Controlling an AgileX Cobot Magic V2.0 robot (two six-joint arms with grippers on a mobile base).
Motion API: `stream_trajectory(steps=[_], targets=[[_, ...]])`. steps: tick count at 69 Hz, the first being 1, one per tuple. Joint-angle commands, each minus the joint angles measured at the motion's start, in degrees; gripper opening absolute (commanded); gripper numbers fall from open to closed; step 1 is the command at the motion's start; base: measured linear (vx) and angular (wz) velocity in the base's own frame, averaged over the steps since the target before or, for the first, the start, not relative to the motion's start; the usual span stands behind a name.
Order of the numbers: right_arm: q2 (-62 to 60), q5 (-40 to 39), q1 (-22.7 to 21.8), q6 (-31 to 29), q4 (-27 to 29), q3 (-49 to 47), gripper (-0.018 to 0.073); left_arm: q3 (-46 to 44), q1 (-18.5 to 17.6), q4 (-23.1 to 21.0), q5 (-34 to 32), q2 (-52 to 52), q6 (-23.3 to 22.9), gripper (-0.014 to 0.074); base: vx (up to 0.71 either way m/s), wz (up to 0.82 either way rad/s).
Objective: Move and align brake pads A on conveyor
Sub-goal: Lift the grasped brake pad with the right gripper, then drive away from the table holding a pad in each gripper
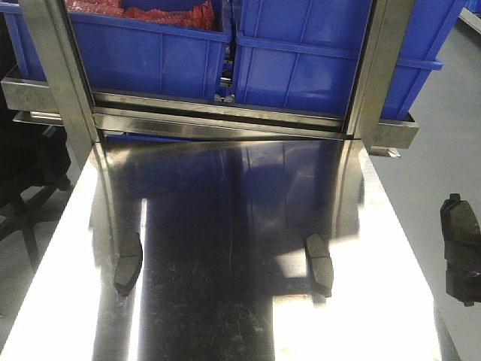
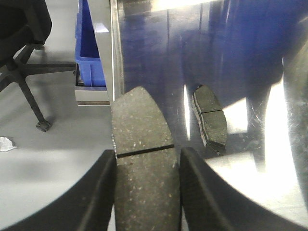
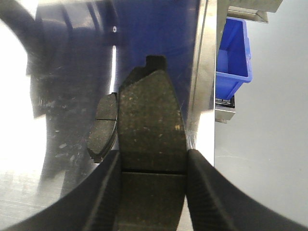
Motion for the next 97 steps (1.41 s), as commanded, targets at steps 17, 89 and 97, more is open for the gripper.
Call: stream_trajectory(steps=[17, 89, 97], targets=[[-0.26, -3.66, -0.08, -0.39, 0.54, -1.67, 0.0060, -1.56, -0.16, -0.21, -4.72, -0.21, -0.02, 0.0056, -0.02, 0.06], [-0.26, -3.38, -0.08, -0.39, 0.54, -1.67, 0.0060, -1.56, -0.16, -0.21, -4.66, -0.21, -0.02, 0.0056, -0.12, 0.55], [-0.26, -3.38, -0.08, -0.39, 0.54, -1.67, 0.0060, -1.56, -0.16, -0.21, -4.66, -0.21, -0.02, 0.0056, -0.15, 0.57]])
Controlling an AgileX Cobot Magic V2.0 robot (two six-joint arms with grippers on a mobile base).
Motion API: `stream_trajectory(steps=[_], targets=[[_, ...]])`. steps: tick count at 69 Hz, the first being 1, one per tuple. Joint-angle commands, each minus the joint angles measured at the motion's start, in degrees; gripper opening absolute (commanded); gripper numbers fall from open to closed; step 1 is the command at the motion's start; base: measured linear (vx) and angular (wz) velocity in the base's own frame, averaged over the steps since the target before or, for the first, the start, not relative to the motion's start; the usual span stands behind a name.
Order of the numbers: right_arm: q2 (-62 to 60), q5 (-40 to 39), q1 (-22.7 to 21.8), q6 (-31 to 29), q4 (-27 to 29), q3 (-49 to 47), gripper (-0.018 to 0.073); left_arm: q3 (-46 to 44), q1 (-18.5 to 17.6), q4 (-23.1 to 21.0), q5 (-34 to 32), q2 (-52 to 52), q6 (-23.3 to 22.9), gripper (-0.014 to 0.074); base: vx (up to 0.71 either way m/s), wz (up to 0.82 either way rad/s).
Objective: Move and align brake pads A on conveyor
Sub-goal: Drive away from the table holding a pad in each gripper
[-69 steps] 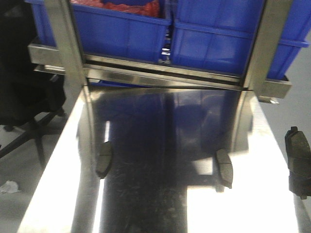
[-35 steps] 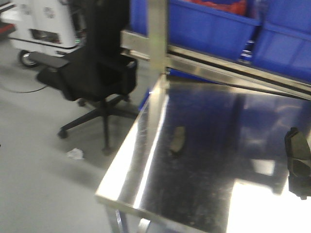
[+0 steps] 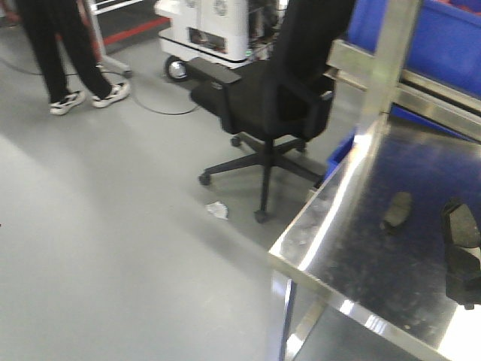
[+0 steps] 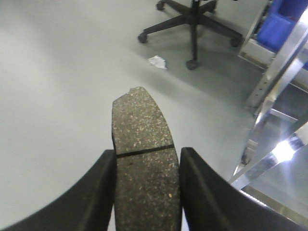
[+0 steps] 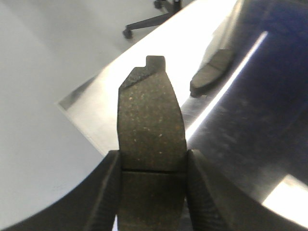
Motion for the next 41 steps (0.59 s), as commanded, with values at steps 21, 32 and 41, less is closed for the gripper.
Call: stream_trajectory(steps=[21, 32, 41], targets=[[-0.26, -4.30, -0.08, -0.32, 0.54, -1.67, 0.0060, -1.56, -0.16, -0.21, -4.66, -0.21, -0.02, 0.0056, -0.12, 0.49], [-0.26, -4.25, -0.08, -0.32, 0.54, -1.67, 0.0060, -1.56, -0.16, -0.21, -4.66, -0.21, -0.02, 0.0056, -0.06, 0.40], [-0.26, -4.19, -0.08, -0.32, 0.54, -1.67, 0.0060, -1.56, -0.16, -0.21, -4.66, -0.21, -0.02, 0.0056, -0.03, 0.37]])
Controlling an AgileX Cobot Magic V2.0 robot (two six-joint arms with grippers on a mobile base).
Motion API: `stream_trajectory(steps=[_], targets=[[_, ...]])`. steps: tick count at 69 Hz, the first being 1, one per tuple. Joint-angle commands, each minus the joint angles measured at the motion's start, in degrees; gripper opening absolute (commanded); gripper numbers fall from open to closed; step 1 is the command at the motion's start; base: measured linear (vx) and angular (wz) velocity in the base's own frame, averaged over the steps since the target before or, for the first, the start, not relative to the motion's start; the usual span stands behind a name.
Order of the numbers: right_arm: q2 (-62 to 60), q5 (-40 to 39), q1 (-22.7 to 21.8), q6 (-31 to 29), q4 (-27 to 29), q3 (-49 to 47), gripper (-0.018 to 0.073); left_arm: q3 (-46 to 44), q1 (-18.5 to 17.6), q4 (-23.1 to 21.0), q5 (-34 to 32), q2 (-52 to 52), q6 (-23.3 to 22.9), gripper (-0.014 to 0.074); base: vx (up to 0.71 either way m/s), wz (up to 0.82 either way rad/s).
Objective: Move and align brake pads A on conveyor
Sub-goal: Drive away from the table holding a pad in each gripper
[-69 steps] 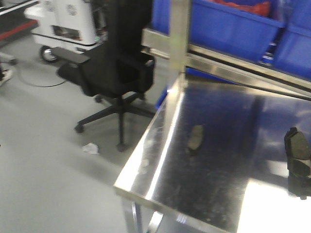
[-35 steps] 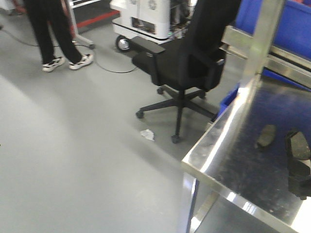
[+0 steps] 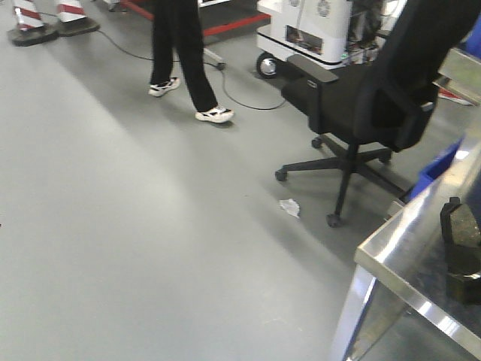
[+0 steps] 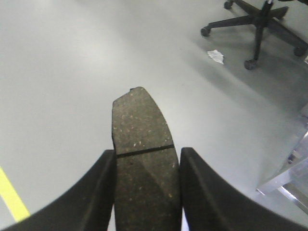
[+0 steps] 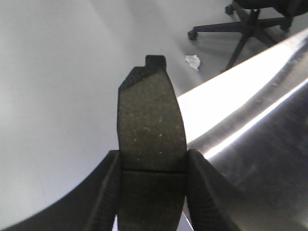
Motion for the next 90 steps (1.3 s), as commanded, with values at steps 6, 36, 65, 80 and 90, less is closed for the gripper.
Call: stream_trajectory(steps=[6, 36, 65, 80, 90], targets=[[-0.26, -4.18, -0.08, -0.32, 0.53, -1.67, 0.0060, -1.56, -0.16, -0.21, -4.66, -0.21, -0.02, 0.0056, 0.00, 0.37], [-0.26, -4.01, -0.08, -0.32, 0.53, -1.67, 0.0060, -1.56, -0.16, -0.21, -4.66, -0.21, -0.02, 0.0056, 0.07, 0.46], [-0.26, -4.01, -0.08, -0.32, 0.53, -1.67, 0.0060, -1.56, -0.16, -0.21, -4.66, -0.21, -0.02, 0.0056, 0.14, 0.43], [-0.26, -3.83, -0.08, -0.32, 0.53, -1.67, 0.0060, -1.56, -0.16, -0.21, -4.66, -0.21, -0.02, 0.0056, 0.22, 0.30], [-0.26, -3.83, -0.08, -0.32, 0.53, -1.67, 0.0060, -1.56, -0.16, -0.21, -4.66, -0.21, -0.02, 0.0056, 0.29, 0.23]])
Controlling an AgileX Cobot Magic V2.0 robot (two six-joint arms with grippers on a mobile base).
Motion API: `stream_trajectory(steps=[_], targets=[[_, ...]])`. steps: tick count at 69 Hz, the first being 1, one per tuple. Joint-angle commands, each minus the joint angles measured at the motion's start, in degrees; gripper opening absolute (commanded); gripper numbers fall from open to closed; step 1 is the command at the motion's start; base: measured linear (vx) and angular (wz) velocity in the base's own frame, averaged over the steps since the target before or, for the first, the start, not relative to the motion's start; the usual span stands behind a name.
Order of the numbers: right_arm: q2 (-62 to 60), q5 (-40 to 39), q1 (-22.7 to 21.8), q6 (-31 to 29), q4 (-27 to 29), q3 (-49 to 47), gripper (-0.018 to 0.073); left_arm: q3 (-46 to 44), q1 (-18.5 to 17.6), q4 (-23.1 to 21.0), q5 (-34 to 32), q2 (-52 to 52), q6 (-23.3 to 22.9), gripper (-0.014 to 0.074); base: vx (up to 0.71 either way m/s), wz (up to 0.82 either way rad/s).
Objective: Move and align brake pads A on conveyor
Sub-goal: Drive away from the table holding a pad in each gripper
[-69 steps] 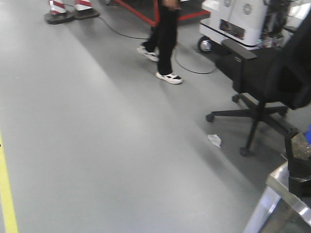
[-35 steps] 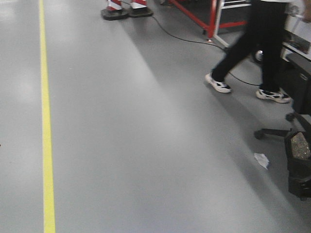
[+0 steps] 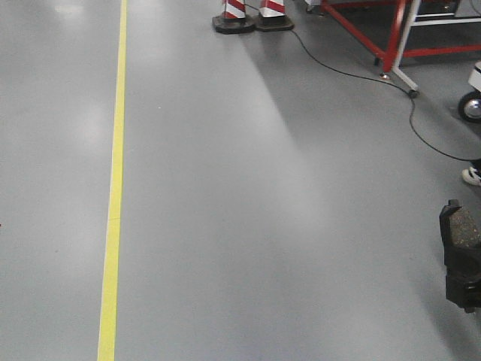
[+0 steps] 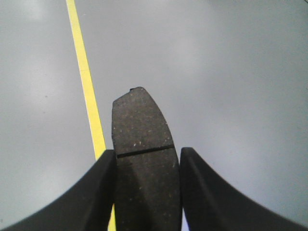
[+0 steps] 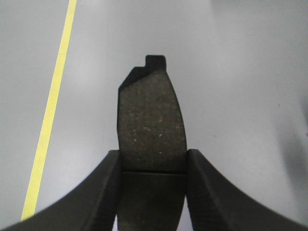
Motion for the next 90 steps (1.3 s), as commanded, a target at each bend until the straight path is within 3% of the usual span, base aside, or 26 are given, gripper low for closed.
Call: stream_trajectory(steps=[1, 90], targets=[[-0.26, -4.49, -0.08, -0.32, 0.53, -1.67, 0.0060, -1.56, -0.16, -0.21, -4.68, -0.21, -0.02, 0.0056, 0.33, 0.20], [-0.26, -4.38, -0.08, -0.32, 0.53, -1.67, 0.0060, -1.56, -0.16, -0.21, -4.68, -0.21, -0.02, 0.0056, 0.53, 0.12]])
